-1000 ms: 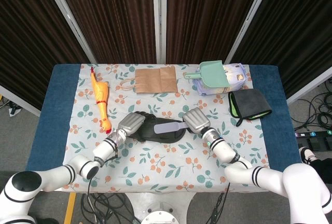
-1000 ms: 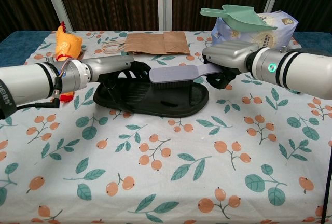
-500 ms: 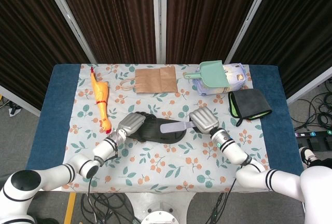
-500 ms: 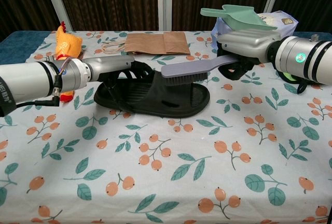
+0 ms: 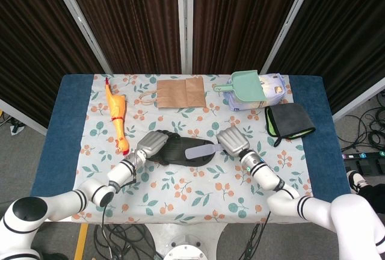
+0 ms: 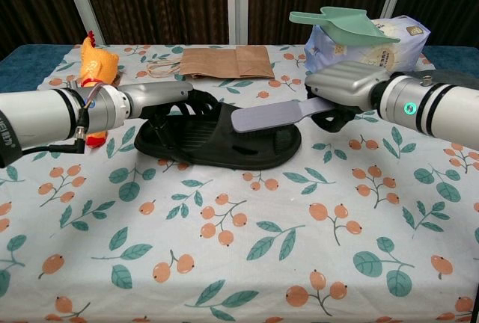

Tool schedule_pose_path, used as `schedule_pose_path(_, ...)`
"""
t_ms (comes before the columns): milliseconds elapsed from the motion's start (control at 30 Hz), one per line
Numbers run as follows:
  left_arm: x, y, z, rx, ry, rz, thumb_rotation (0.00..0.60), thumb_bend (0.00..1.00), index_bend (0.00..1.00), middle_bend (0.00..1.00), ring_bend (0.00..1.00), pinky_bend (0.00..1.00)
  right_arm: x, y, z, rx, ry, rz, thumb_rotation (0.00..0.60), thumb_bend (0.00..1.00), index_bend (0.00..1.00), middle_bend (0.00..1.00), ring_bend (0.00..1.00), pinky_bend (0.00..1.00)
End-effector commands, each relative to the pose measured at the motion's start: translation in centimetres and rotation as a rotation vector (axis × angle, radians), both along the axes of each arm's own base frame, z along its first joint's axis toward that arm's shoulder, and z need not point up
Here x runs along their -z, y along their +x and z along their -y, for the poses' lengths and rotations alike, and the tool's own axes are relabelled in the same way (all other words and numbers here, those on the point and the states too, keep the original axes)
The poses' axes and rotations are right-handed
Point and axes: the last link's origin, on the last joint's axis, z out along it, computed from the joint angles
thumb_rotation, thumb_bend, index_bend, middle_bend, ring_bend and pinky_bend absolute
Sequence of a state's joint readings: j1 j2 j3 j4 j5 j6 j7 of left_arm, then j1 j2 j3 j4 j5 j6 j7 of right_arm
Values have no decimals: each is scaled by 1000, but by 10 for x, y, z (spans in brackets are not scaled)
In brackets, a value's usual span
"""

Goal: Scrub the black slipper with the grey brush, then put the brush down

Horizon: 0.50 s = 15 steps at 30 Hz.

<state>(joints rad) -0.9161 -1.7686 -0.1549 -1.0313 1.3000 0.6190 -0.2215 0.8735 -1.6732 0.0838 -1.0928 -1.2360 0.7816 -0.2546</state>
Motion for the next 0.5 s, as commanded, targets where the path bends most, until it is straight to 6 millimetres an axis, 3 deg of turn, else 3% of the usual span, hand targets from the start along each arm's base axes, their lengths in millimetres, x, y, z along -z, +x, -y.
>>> schedule_pose_path(33, 0, 1, 0, 1, -2, -1, 600, 29, 343, 371, 220, 225, -21, -14, 2, 27, -49, 21, 600, 528, 1000, 986, 1000, 1000)
schedule_pose_path(133, 1, 2, -1, 3, -2, 0, 600, 30, 343, 371, 220, 225, -34, -8, -2, 19, -48, 97, 600, 529, 1000, 986, 1000, 1000)
schedule_pose_path(233, 1, 4, 0, 8, -3, -2, 600, 30, 343, 371, 220, 225, -33, 6, -7, -11, -20, 157, 600, 529, 1000, 986, 1000, 1000)
schedule_pose_path(500, -1, 4, -2, 1, 0, 2, 600, 30, 342, 371, 220, 225, 10, 27, -7, -55, 49, 109, 600, 528, 1000, 986, 1000, 1000)
